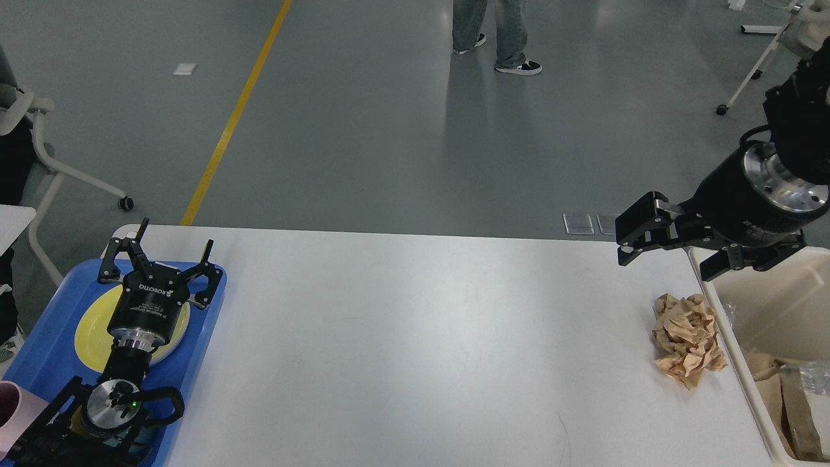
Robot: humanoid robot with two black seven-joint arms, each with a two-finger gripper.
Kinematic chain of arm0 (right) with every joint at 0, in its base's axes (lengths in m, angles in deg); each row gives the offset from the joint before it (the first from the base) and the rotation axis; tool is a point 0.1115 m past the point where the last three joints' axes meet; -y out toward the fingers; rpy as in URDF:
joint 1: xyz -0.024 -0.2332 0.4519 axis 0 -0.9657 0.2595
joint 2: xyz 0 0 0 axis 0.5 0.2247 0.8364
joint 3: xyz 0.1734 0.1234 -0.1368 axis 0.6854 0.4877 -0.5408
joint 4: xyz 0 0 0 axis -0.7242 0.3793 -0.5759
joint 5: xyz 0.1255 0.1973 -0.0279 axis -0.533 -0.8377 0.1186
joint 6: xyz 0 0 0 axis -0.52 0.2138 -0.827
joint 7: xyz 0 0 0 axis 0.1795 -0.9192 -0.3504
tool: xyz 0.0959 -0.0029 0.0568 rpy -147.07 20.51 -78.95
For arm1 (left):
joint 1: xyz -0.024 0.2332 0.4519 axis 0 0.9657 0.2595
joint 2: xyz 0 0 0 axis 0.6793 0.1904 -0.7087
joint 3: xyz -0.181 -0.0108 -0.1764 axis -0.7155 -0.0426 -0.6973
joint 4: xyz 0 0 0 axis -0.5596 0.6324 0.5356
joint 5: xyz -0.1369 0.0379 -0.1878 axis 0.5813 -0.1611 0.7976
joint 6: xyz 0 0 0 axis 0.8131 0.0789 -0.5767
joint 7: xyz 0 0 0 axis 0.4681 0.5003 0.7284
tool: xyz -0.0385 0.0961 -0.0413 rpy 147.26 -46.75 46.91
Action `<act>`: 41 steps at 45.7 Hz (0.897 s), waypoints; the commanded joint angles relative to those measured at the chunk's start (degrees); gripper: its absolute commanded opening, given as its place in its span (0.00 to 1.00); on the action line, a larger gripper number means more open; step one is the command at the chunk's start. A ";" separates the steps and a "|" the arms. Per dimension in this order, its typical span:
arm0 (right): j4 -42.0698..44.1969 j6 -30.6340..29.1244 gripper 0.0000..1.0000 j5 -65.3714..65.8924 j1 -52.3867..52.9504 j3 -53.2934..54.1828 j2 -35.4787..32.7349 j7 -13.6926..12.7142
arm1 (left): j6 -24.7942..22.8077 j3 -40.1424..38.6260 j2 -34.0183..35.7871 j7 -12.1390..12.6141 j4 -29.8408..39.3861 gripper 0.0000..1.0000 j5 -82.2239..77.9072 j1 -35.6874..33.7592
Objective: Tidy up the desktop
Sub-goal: 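Lower the right gripper onto the crumpled brown paper and grasp it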
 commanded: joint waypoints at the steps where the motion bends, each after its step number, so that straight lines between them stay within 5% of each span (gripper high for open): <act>1: 1.73 4.66 0.98 -0.06 -3.87 -1.27 -0.27 0.01 | 0.00 0.01 0.00 0.00 0.00 0.96 0.00 0.01; 24: 22.29 12.22 0.98 -1.12 -34.73 2.94 -2.90 0.01 | 0.00 0.01 0.00 0.00 0.00 0.96 0.00 0.01; 41: 35.21 27.34 0.98 -3.13 -55.64 7.86 -1.68 0.10 | 0.00 0.01 0.00 0.00 0.00 0.96 0.00 0.01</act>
